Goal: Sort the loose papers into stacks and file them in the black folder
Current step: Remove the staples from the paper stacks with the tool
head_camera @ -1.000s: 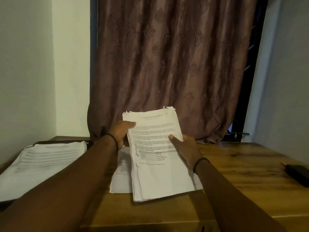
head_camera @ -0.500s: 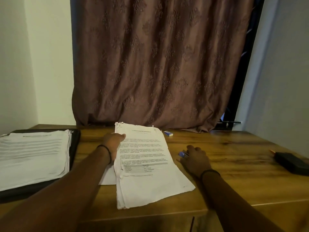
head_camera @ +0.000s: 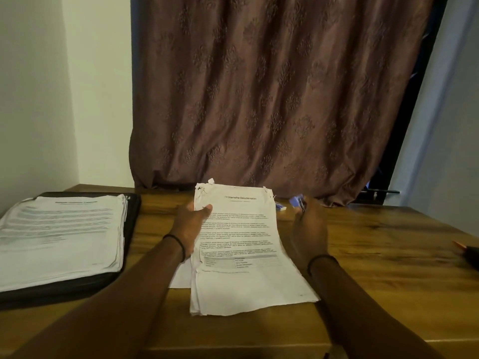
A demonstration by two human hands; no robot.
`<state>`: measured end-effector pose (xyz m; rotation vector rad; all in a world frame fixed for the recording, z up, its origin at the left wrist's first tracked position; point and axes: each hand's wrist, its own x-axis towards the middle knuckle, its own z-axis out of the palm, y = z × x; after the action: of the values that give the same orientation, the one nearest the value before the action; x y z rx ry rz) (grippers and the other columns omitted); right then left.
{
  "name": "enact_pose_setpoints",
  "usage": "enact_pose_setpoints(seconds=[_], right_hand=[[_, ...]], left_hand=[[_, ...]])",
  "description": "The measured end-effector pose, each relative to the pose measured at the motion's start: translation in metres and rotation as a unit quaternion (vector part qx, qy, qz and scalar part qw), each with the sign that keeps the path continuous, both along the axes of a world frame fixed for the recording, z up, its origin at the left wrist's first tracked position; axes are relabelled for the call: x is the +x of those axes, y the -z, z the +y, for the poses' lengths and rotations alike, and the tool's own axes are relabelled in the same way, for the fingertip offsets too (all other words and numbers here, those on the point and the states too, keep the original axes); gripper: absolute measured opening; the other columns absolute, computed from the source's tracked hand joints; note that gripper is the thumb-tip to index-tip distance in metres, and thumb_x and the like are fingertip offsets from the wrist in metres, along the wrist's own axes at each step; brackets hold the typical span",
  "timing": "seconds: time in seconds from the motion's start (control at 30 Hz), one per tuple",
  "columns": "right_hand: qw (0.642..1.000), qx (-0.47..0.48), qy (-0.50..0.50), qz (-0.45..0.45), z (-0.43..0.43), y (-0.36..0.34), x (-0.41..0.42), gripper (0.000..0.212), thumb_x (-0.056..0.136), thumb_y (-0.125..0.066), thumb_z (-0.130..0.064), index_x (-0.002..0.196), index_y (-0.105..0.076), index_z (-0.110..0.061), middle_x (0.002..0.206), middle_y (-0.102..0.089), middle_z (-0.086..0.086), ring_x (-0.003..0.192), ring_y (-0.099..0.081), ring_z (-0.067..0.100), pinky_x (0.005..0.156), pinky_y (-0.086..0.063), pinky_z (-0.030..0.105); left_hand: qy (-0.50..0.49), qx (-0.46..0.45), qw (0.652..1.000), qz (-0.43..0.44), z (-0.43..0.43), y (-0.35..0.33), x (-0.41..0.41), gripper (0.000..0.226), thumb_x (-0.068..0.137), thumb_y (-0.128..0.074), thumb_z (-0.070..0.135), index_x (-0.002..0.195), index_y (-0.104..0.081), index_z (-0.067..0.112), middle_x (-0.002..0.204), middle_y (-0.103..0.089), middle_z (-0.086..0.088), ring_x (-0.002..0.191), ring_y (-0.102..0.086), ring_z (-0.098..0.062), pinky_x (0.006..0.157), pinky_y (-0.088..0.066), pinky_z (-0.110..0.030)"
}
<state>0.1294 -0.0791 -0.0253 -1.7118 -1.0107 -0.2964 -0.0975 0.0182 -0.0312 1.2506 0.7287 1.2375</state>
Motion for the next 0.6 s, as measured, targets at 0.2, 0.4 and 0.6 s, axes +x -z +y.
enact_pose_setpoints(seconds=[0.2,0.4,0.6], right_hand=[[0.979,0.044,-0.187,-0.065,0.029,-0.031,-0.054,0.032,0.101,-0.050,-0.024,0.133,-0.051,-0.020,0.124,-0.061,-0.003,0.109,-0.056,0.012,0.091,-0.048,0.031],[0.944,-0.007,-0.185,-0.273,0.053,-0.020,-0.072,0.037,0.095,-0.061,-0.022,0.132,-0.056,-0.020,0.121,-0.063,0.003,0.105,-0.057,0.026,0.089,-0.047,0.045],[0.924,-0.056,-0.147,-0.349,0.042,-0.026,-0.070,0.043,0.094,-0.061,-0.018,0.134,-0.054,-0.031,0.129,-0.057,-0.008,0.110,-0.046,0.019,0.085,-0.024,0.032]], left_hand=[[-0.011,0.020,1.000,-0.014,0.000,-0.002,0.005,0.025,0.091,-0.055,-0.004,0.108,-0.067,0.011,0.097,-0.074,-0.006,0.089,-0.070,-0.028,0.076,-0.056,-0.035],[-0.068,0.066,0.996,0.000,0.003,-0.005,0.001,0.033,0.082,-0.050,-0.012,0.093,-0.068,0.014,0.085,-0.068,-0.004,0.080,-0.060,-0.022,0.072,-0.049,-0.032],[-0.095,0.130,0.985,0.063,0.005,-0.002,0.006,0.027,0.083,-0.057,-0.006,0.096,-0.066,0.015,0.089,-0.068,-0.005,0.080,-0.060,-0.021,0.071,-0.049,-0.031]])
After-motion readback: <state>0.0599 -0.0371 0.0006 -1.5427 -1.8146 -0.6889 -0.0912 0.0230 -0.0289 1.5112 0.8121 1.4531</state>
